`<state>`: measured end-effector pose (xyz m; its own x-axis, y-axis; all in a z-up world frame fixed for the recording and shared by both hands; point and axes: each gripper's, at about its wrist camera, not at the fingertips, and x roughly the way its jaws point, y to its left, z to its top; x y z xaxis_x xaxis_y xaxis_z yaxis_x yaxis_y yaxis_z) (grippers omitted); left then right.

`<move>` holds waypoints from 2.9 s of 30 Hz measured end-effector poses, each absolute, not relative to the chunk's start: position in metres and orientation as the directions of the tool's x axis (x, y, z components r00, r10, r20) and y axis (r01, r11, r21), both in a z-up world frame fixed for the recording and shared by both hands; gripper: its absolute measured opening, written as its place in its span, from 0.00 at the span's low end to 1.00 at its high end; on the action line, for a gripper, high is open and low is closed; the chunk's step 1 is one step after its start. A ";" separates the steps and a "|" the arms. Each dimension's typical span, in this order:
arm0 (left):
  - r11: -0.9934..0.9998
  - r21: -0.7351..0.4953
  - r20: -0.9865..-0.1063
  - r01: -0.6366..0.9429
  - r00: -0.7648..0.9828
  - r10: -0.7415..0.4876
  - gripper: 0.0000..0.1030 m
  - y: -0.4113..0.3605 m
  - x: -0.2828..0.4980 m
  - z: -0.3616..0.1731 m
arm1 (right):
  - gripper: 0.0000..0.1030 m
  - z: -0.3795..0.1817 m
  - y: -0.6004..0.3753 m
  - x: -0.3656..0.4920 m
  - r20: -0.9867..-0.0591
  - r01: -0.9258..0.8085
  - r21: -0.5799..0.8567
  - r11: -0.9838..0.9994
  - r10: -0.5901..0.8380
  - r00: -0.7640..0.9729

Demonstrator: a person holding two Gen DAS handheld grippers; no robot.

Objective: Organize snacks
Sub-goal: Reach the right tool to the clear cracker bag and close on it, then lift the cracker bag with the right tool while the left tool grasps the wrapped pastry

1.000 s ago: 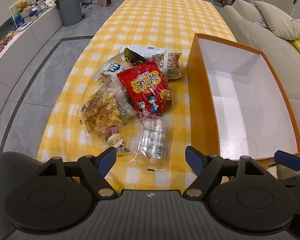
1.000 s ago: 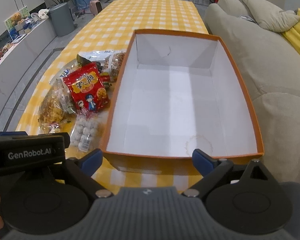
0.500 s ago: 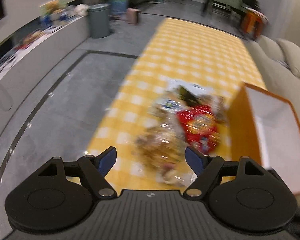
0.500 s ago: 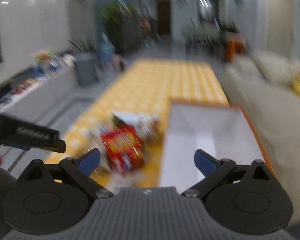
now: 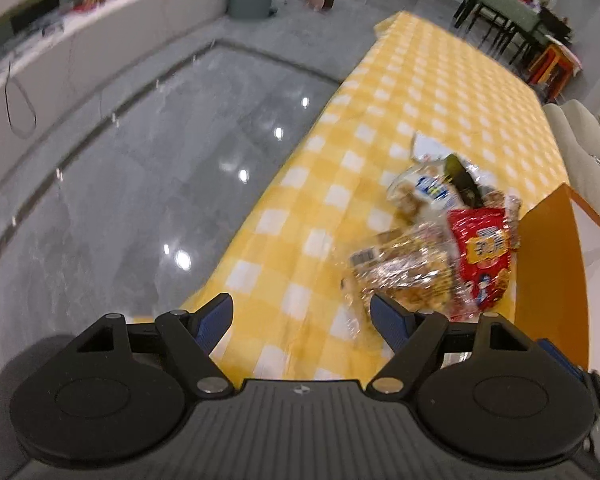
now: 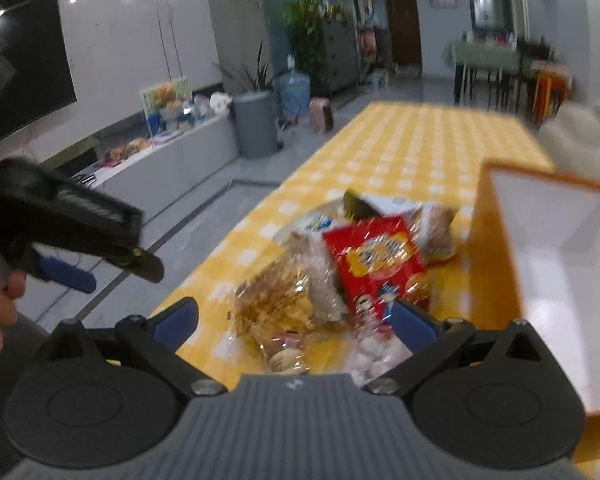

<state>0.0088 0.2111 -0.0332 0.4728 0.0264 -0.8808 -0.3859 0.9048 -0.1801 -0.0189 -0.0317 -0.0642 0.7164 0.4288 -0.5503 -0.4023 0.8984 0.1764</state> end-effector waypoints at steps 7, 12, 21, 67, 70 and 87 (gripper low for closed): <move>0.874 -0.232 -0.904 -0.426 0.426 -0.033 0.89 0.231 0.007 -0.053 | 0.94 -0.101 -0.026 0.053 -0.721 -0.310 0.350 0.884 0.466 0.513; 0.857 -0.274 -0.913 -0.436 0.399 -0.089 0.89 0.237 0.010 -0.062 | 0.86 -0.117 -0.034 0.078 -0.669 -0.306 0.468 0.829 0.559 0.491; 0.836 -0.282 -0.923 -0.470 0.370 -0.104 0.89 0.242 0.013 -0.071 | 0.53 -0.147 -0.032 0.101 -0.531 -0.371 0.635 0.678 0.732 0.427; 0.811 -0.208 -0.918 -0.547 0.394 0.031 0.87 0.272 0.007 -0.060 | 0.97 -0.149 0.191 0.141 -0.990 -0.877 -0.134 -0.461 0.026 0.137; 0.804 -0.213 -0.920 -0.556 0.392 0.028 0.87 0.274 0.008 -0.061 | 0.96 -0.155 0.198 0.142 -0.995 -0.873 -0.083 -0.480 -0.005 0.097; 0.809 -0.328 -0.836 -0.488 0.548 -0.008 0.87 0.260 -0.003 -0.038 | 0.69 -0.096 0.160 0.143 -0.956 -0.907 -0.239 -0.346 0.245 0.159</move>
